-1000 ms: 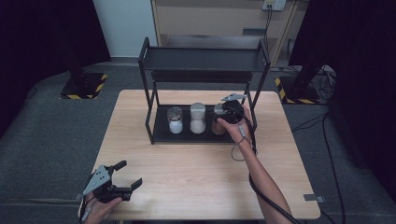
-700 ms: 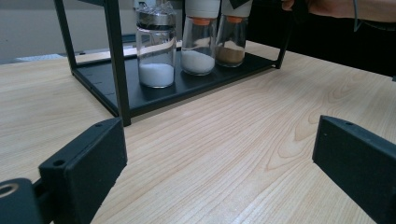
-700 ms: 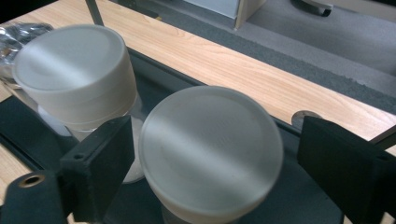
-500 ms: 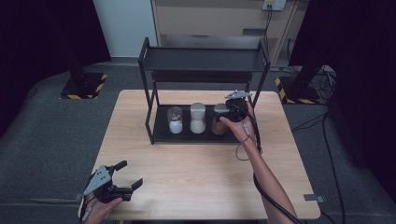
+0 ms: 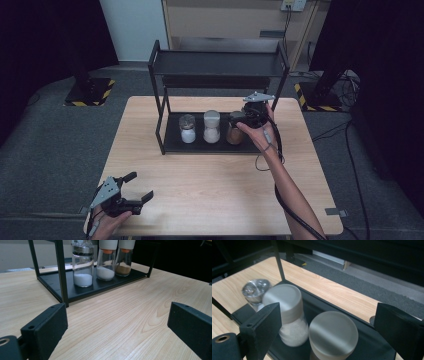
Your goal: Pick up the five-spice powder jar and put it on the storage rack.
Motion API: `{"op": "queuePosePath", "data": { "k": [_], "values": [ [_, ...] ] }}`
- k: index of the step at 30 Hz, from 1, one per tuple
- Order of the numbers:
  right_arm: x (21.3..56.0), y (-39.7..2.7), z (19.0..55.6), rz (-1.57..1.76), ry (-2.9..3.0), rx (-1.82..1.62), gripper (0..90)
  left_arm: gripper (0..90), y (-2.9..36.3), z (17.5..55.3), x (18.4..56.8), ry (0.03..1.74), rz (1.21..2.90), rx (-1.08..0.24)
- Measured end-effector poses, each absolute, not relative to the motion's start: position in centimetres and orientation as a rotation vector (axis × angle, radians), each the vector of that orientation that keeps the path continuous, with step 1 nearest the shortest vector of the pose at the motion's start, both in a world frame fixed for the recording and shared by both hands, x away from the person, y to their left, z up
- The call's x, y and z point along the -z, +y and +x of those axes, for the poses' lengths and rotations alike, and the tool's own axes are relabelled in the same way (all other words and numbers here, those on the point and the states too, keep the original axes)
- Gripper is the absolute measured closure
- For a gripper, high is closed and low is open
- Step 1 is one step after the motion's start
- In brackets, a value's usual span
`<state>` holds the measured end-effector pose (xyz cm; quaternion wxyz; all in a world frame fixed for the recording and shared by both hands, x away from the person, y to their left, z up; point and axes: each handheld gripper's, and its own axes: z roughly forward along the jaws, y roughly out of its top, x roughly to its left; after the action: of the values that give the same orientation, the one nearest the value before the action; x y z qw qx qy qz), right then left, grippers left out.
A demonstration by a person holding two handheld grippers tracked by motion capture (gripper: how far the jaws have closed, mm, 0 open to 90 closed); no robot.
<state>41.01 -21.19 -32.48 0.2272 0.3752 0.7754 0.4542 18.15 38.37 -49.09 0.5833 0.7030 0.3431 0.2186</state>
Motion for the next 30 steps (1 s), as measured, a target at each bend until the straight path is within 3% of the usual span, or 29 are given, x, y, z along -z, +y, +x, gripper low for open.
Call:
{"op": "queuePosePath", "data": {
  "k": [30],
  "values": [
    [30.1, -23.7, 36.1, 0.852, 2.102, -1.419, 5.1, 1.7, 38.6, 18.1, 49.3, 0.807, 1.627, -0.512]
  ]
}}
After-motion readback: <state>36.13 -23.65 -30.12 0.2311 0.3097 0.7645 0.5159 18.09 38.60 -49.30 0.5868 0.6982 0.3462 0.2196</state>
